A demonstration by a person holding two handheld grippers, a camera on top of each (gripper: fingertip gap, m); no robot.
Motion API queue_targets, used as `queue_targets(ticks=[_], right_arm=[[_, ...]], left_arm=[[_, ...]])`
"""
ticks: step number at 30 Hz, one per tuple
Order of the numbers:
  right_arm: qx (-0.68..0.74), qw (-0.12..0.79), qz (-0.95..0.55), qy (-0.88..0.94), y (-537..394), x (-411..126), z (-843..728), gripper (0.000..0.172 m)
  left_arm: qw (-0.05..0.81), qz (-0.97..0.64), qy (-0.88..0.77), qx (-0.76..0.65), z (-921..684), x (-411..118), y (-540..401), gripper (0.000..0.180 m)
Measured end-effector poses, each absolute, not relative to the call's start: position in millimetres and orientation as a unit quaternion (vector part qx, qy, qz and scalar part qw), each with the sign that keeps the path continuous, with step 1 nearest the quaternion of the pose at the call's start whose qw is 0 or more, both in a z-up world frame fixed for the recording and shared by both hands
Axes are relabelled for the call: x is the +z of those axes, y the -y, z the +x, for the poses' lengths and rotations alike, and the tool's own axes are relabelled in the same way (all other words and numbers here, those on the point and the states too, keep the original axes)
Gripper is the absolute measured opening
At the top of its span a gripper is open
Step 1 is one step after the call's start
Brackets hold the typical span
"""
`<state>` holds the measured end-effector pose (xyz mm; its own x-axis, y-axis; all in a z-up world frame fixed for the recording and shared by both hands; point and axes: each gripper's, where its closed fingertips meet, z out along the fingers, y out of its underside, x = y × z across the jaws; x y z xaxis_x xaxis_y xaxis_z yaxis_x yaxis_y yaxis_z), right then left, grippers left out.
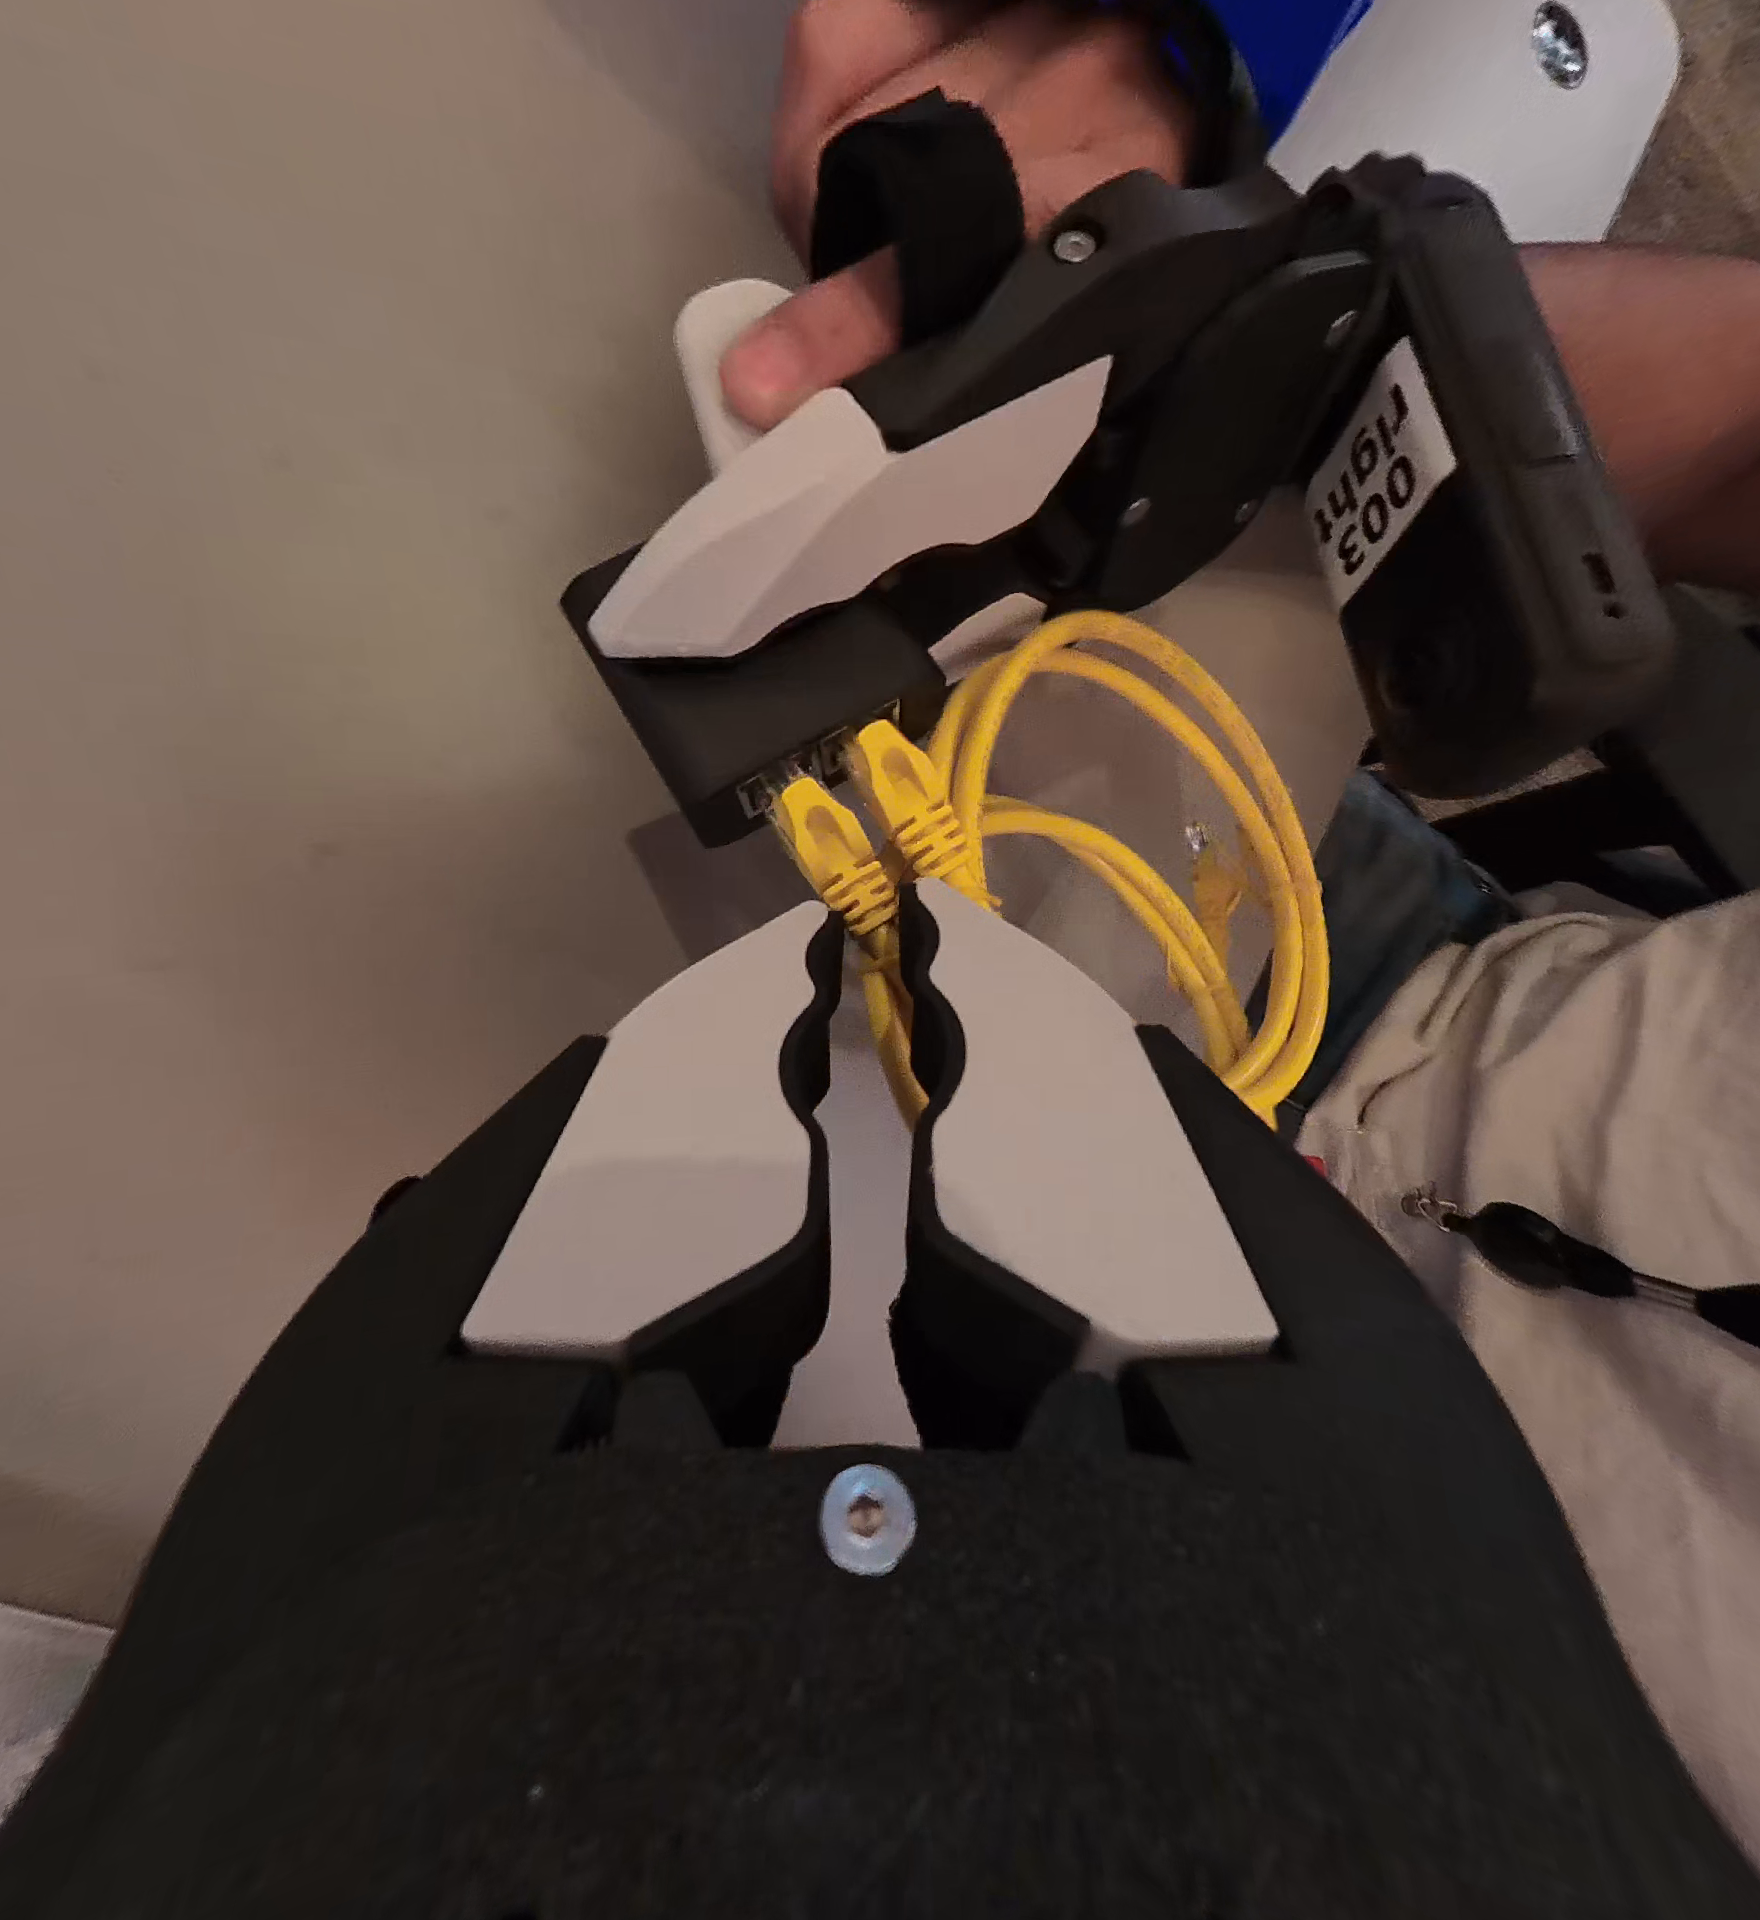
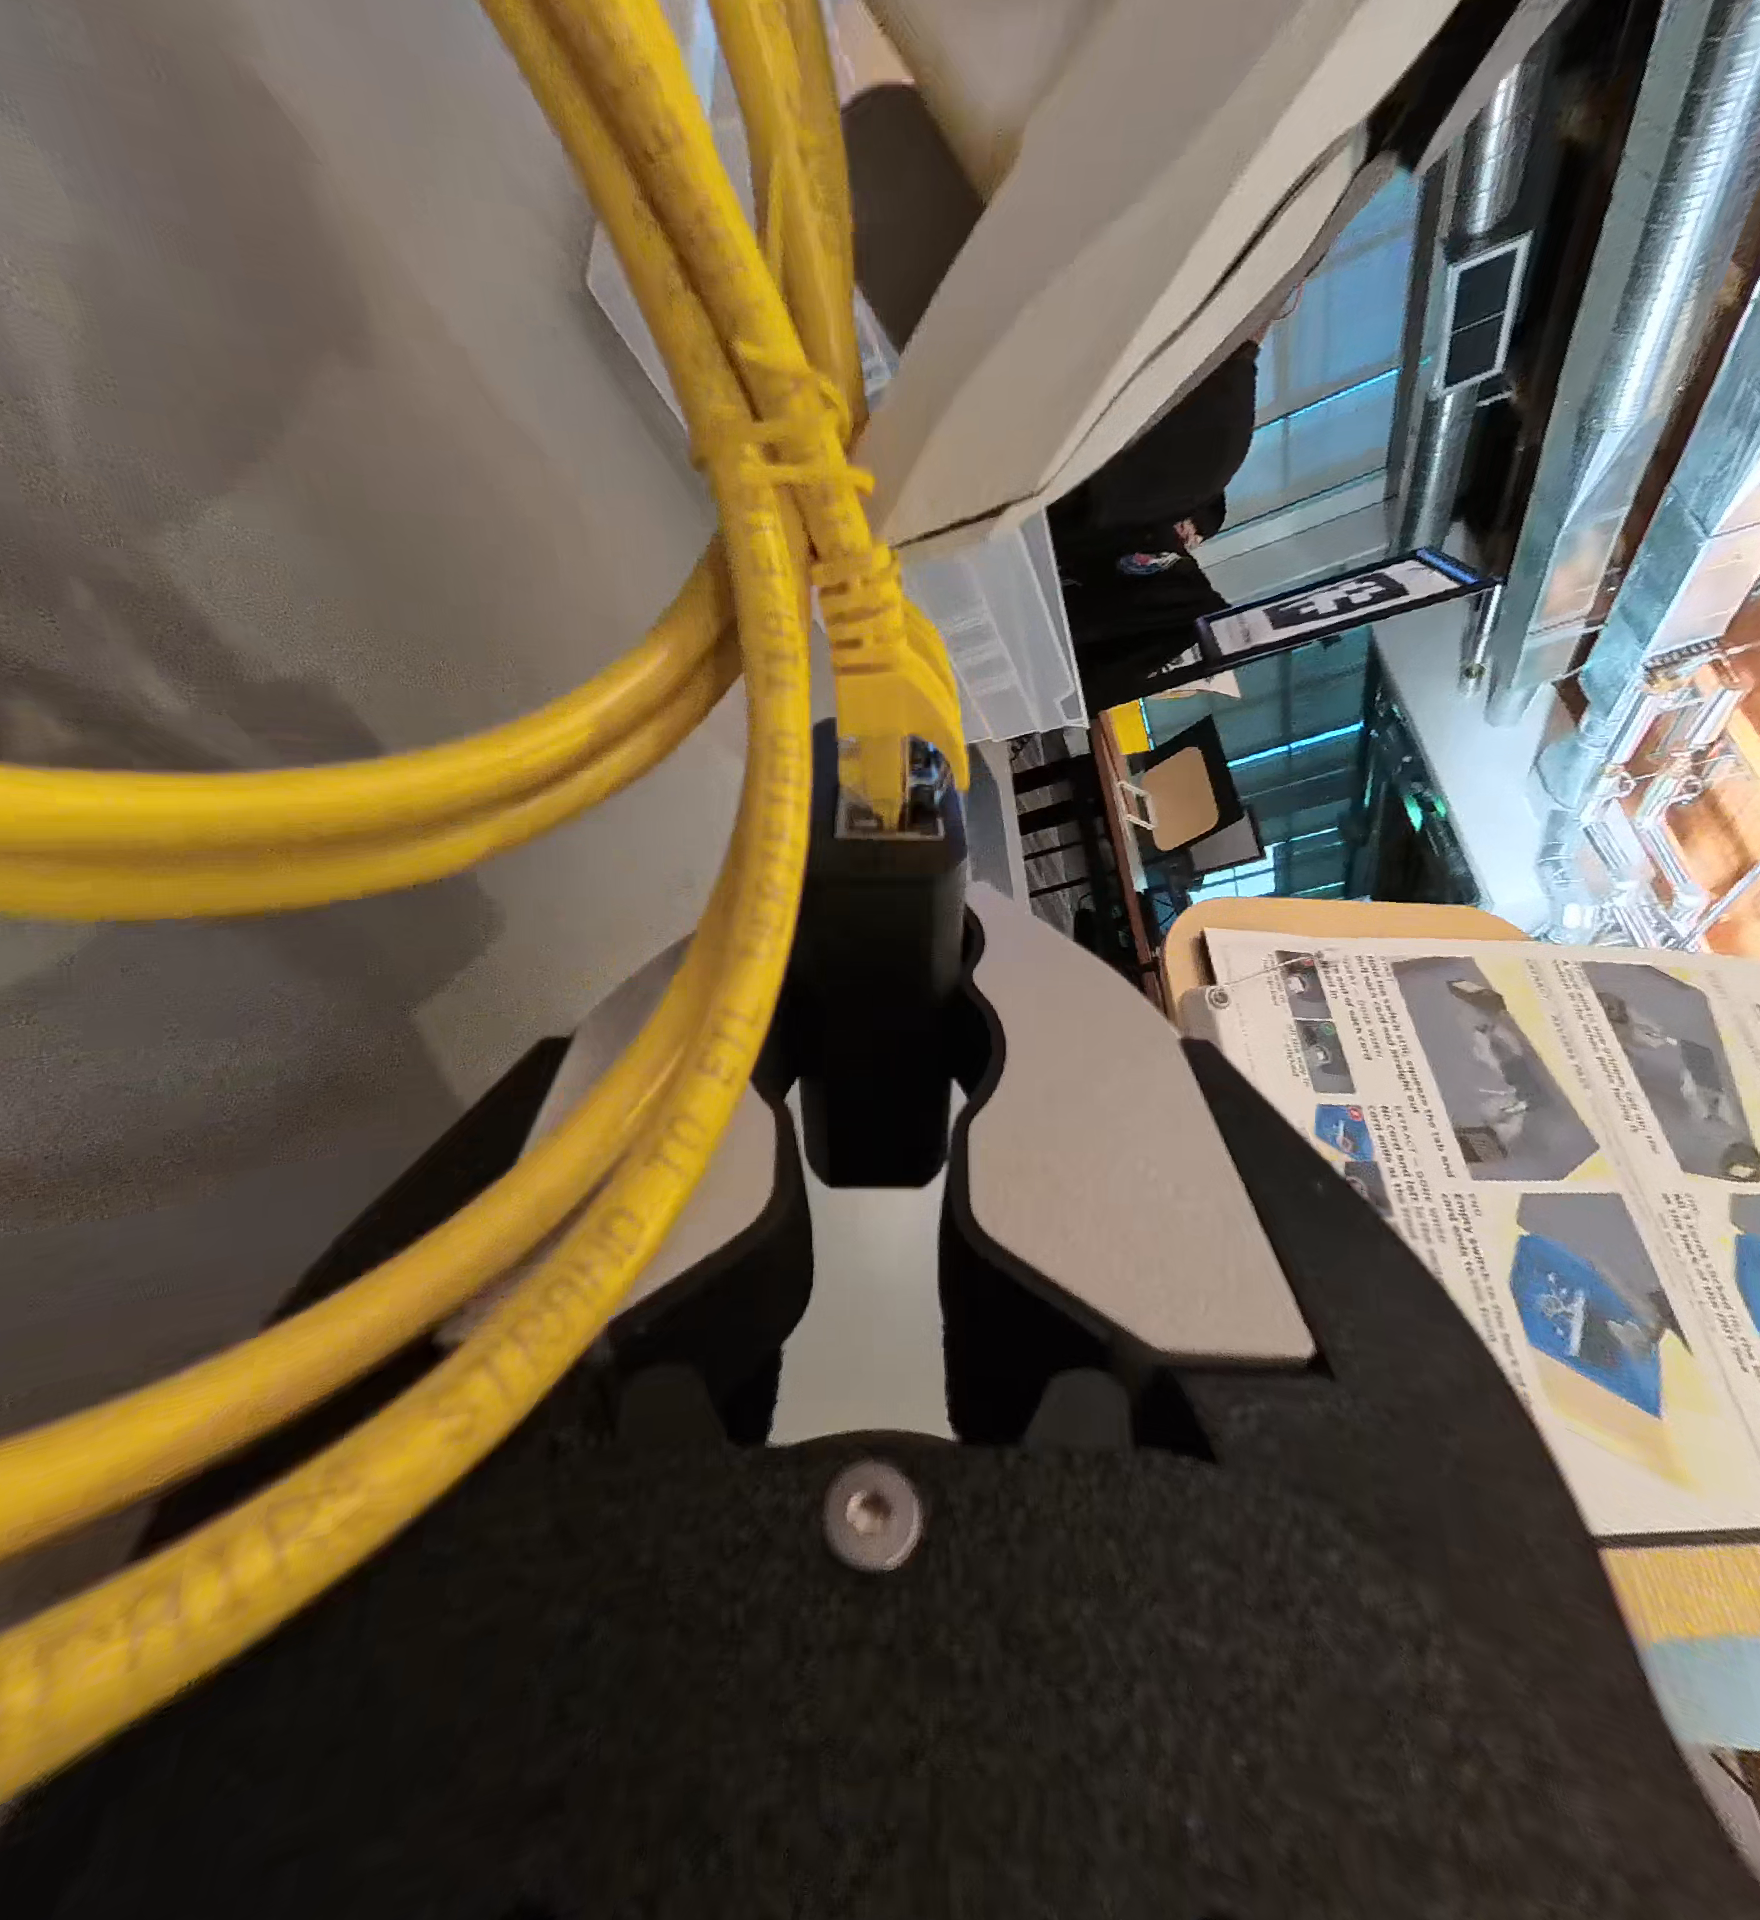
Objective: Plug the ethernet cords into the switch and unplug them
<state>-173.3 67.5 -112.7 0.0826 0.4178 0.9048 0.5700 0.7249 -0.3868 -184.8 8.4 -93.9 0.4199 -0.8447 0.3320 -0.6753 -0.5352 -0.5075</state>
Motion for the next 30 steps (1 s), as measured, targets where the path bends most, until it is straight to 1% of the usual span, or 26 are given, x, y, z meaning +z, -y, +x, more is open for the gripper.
queue_targets(ticks=[2,6,8,9,10,12,14,16,19,23,24,26,27,30], right_arm=[[-0.048,0.634,-0.377,0.673,-69.6,-114.0,-170.0,0.024],[0.009,0.649,-0.395,0.65,-73.0,-106.7,-164.5,0.024],[0.026,0.65,-0.399,0.647,-72.1,-106.5,-164.6,0.024],[0.031,0.652,-0.398,0.645,-71.4,-106.7,-165.1,0.029],[0.042,0.654,-0.399,0.642,-70.3,-106.2,-165.7,0.023],[0.069,0.657,-0.398,0.637,-67.1,-103.8,-167.0,0.023],[0.097,0.659,-0.399,0.63,-64.4,-100.6,-167.0,0.023],[0.135,0.655,-0.401,0.626,-58.8,-98.4,-168.0,0.023],[0.176,0.64,-0.399,0.632,-49.0,-99.8,-172.8,0.023],[0.198,0.62,-0.395,0.649,-38.1,-106.4,-179.0,0.023],[0.203,0.617,-0.395,0.65,-36.4,-106.7,-179.7,0.023],[0.217,0.616,-0.396,0.646,-34.3,-104.4,-180.2,0.023],[0.223,0.616,-0.398,0.642,-34.7,-103.2,-179.8,0.023],[0.222,0.619,-0.403,0.637,-38.5,-102.6,-177.4,0.023]], left_arm=[[0.161,-0.833,-0.443,-0.291,-182.5,-93.2,-13.2,0.01],[0.191,-0.819,-0.403,-0.36,-176.2,-79.3,-18.3,0.011],[0.217,-0.806,-0.393,-0.386,-177.9,-67.4,-19.7,0.016],[0.232,-0.799,-0.391,-0.393,-181.1,-61.0,-20.4,0.017],[0.245,-0.795,-0.39,-0.395,-185.8,-56.7,-21.4,0.018],[0.27,-0.784,-0.405,-0.387,-196.2,-53.2,-21.2,0.019],[0.315,-0.766,-0.435,-0.352,-208.0,-58.7,-24.2,0.02],[0.392,-0.731,-0.475,-0.293,-216.2,-66.4,-31.1,0.024],[0.496,-0.646,-0.529,-0.238,-211.3,-64.2,-25.6,0.024],[0.596,-0.54,-0.579,-0.134,-202.5,-51.6,-17.4,0.024],[0.611,-0.518,-0.591,-0.102,-203.5,-51.4,-17.3,0.024],[0.601,-0.5,-0.62,-0.065,-206.6,-60.3,-15.5,0.02],[0.574,-0.508,-0.638,-0.072,-207.9,-68.9,-11.7,0.02],[0.532,-0.54,-0.641,-0.121,-206.2,-75.3,-3.2,0.028]])
